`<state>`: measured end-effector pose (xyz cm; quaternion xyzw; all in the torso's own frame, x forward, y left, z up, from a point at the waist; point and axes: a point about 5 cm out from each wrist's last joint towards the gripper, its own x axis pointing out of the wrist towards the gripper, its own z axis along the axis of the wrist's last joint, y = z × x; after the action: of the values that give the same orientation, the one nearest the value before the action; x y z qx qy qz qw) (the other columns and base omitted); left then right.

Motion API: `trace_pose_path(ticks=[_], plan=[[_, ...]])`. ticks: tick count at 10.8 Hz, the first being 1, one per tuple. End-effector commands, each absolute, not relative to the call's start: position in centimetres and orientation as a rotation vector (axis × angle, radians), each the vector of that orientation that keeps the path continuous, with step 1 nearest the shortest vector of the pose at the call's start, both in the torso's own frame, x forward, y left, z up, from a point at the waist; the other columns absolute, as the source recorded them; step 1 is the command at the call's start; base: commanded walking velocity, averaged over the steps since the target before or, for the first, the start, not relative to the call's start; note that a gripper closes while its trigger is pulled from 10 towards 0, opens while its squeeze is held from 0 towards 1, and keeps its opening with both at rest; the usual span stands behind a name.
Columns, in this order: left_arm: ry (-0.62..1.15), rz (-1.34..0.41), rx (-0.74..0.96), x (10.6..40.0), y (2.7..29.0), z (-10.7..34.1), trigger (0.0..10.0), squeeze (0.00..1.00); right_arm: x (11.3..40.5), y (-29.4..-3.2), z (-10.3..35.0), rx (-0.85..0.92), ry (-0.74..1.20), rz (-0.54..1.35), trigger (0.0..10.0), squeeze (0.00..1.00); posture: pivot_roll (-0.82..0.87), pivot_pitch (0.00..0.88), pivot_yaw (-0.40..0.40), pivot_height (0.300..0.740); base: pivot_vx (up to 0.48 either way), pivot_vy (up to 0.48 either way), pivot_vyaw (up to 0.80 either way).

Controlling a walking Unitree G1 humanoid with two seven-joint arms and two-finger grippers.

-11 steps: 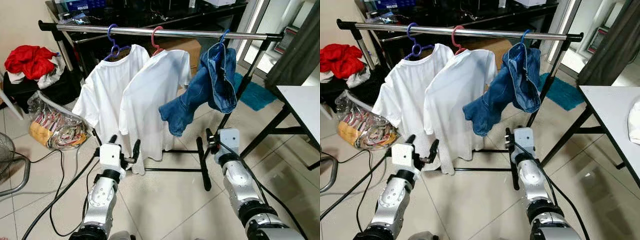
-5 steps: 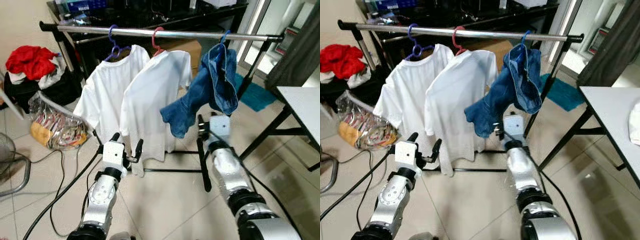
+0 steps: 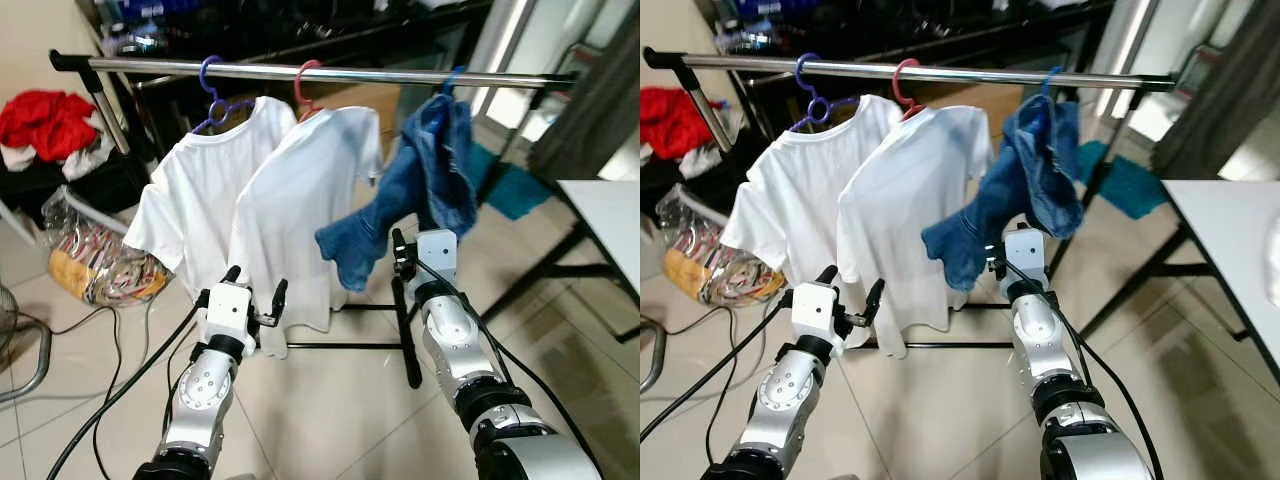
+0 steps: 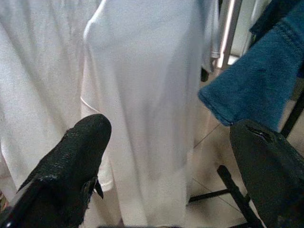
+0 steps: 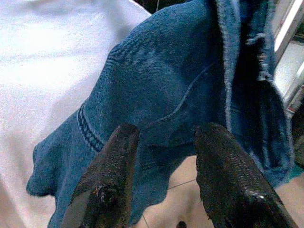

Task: Hang hanger

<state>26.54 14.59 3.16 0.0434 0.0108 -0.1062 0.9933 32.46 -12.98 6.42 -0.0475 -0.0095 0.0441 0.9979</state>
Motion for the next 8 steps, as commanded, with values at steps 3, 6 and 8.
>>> trace_pose_path(ticks=[3,6,8], plan=[[0.011,-0.223,0.106,26.71,14.36,3.51,10.0,0.0,32.92,-12.71,7.03,-0.08,-0.03,0.089,10.0,0.0,0.11,0.0,-0.008,0.74,0.365,0.0,0.0],[0.014,-0.225,0.112,26.74,14.32,3.5,10.0,0.0,33.16,-12.56,7.35,-0.076,-0.038,0.088,10.0,0.0,0.12,0.0,-0.013,0.74,0.444,0.0,0.0],[0.015,-0.225,0.113,26.7,14.24,3.48,10.0,0.0,33.17,-12.57,7.37,-0.075,-0.039,0.087,10.0,0.0,0.11,0.0,-0.013,0.74,0.45,0.0,0.0]])
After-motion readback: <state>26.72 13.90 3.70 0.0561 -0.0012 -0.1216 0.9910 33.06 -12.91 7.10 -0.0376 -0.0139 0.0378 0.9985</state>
